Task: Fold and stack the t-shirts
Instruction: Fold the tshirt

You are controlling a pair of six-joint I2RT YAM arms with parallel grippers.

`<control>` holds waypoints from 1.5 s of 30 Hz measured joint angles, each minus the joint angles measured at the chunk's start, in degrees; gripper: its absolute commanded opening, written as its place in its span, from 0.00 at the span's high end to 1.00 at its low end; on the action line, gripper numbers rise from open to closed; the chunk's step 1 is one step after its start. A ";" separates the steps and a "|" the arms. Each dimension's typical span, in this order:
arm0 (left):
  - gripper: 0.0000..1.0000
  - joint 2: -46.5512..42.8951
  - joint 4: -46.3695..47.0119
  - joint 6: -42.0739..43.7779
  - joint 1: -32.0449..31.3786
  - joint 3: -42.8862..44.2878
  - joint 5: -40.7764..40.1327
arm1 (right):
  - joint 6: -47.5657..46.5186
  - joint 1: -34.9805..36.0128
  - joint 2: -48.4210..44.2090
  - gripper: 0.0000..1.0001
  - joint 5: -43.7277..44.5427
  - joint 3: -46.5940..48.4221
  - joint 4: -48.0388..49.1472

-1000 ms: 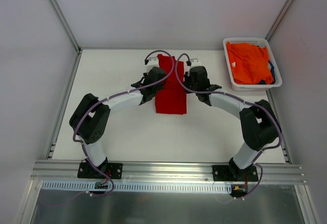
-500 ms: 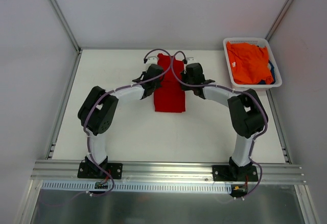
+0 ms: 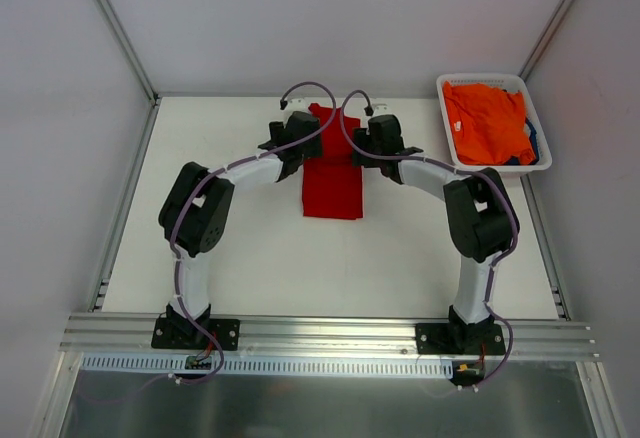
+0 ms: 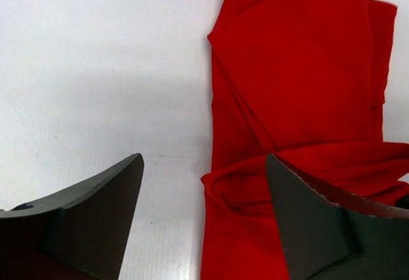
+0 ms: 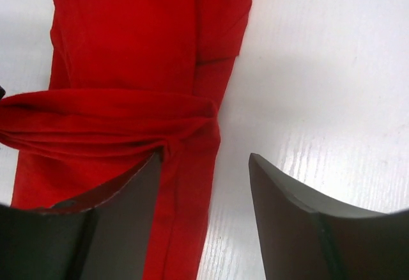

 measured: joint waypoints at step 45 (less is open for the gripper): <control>0.22 -21.66 0.26 -14.34 -5.35 -31.98 3.43 | 10.82 11.26 -25.31 0.40 7.23 -29.49 -2.99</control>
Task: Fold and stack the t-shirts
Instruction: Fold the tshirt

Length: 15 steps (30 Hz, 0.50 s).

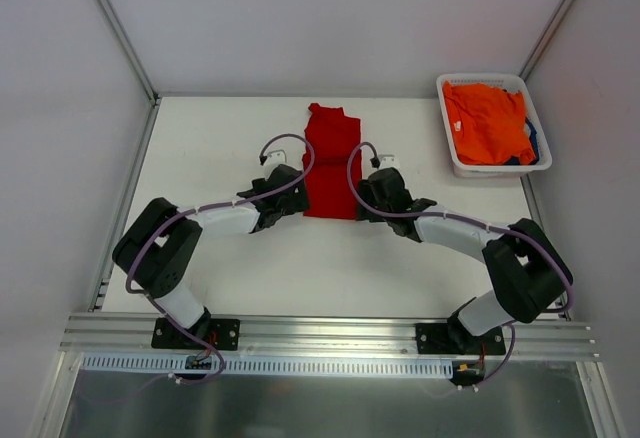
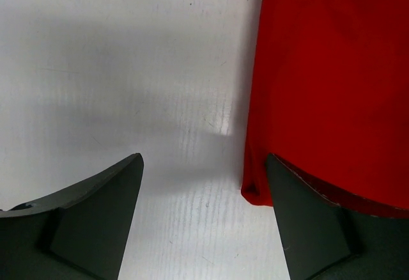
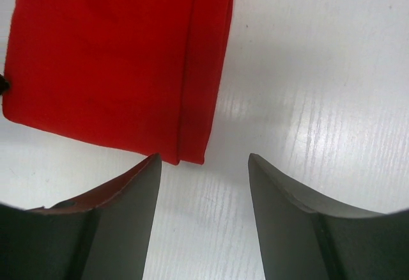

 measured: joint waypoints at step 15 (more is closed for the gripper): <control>0.26 3.72 3.06 -2.25 -2.29 -0.28 -0.13 | 2.69 1.11 6.05 0.42 -1.55 -0.02 4.70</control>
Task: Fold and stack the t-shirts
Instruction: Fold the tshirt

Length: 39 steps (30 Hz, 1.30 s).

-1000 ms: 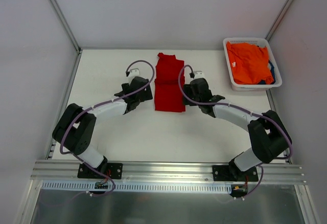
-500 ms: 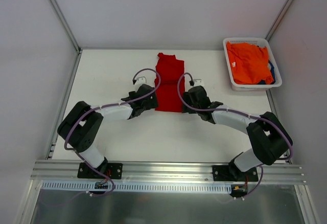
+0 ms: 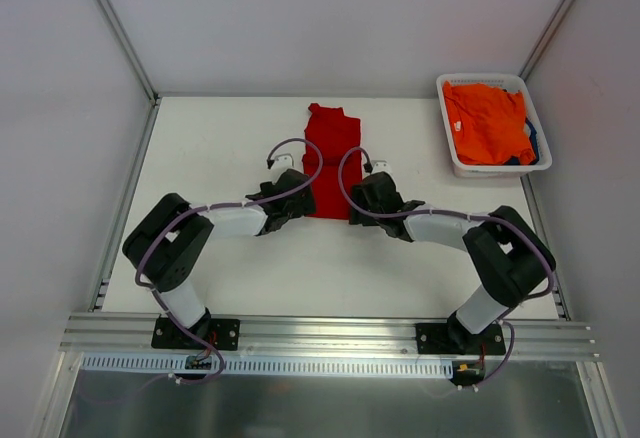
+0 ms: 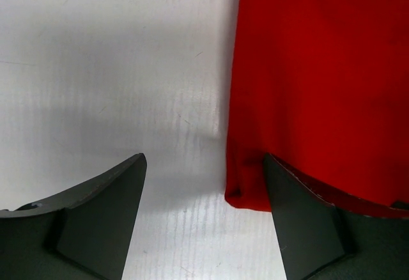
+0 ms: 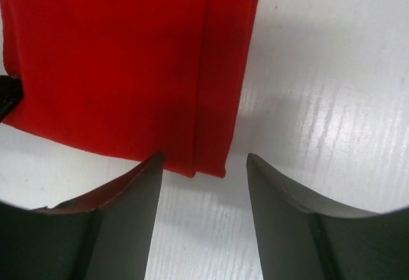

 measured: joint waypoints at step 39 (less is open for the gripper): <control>0.82 1.09 -1.42 -5.66 -7.10 0.85 -1.53 | 0.46 0.22 2.71 1.00 -1.29 0.55 2.64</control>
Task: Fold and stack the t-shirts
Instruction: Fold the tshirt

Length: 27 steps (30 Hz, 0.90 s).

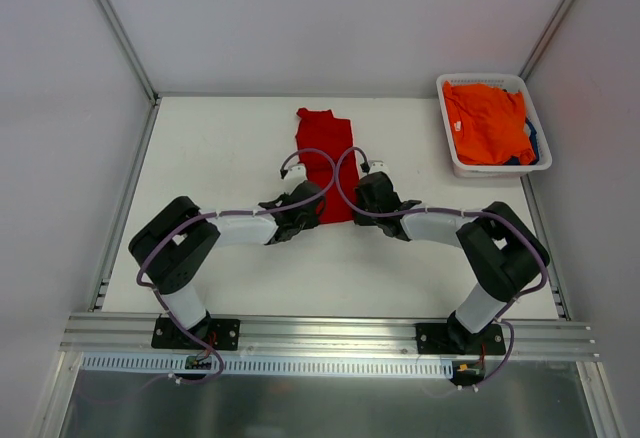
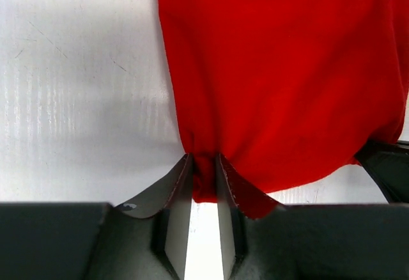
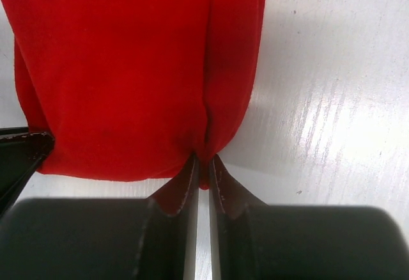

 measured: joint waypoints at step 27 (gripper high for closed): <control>0.78 -2.29 -5.03 -0.37 -2.80 -0.70 -0.46 | 1.29 5.60 -5.05 1.00 2.86 -4.66 -0.59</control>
